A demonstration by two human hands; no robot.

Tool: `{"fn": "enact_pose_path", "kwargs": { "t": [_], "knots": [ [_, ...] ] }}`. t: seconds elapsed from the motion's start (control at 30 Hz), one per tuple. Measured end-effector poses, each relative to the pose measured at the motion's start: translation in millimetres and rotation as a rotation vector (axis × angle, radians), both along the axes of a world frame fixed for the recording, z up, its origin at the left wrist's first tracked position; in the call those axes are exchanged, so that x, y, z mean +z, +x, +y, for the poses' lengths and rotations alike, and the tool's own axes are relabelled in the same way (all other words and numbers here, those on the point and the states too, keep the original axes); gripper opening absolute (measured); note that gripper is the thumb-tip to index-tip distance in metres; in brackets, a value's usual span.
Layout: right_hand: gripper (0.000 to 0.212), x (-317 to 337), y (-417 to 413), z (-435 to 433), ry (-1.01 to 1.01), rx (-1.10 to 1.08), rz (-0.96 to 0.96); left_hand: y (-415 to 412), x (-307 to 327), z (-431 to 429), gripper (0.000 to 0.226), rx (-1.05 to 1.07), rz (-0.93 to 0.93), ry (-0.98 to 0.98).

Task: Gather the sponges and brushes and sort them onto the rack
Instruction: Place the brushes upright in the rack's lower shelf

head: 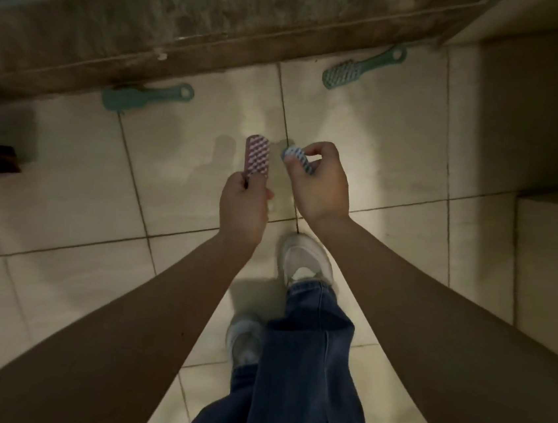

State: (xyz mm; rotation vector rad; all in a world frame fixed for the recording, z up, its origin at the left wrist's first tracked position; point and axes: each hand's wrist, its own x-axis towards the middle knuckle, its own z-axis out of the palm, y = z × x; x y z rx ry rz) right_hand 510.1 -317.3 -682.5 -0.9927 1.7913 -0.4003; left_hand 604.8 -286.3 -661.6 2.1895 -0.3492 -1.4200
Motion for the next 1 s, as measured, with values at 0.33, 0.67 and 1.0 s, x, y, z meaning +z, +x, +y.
{"fn": "enact_pose_path", "kwargs": {
  "t": [0.33, 0.67, 1.0],
  "knots": [
    [0.013, 213, -13, 38, 0.059, -0.251, -0.198, -10, 201, 17, 0.02, -0.099, 0.088, -0.029],
    [0.042, 460, -43, 71, -0.005, -0.249, -0.166, -19, 432, 36, 0.013, -0.257, 0.165, -0.108],
    [0.043, 621, -68, 102, -0.188, -0.35, -0.203, -54, 587, 62, 0.014, -0.41, 0.174, -0.302]
  ]
}}
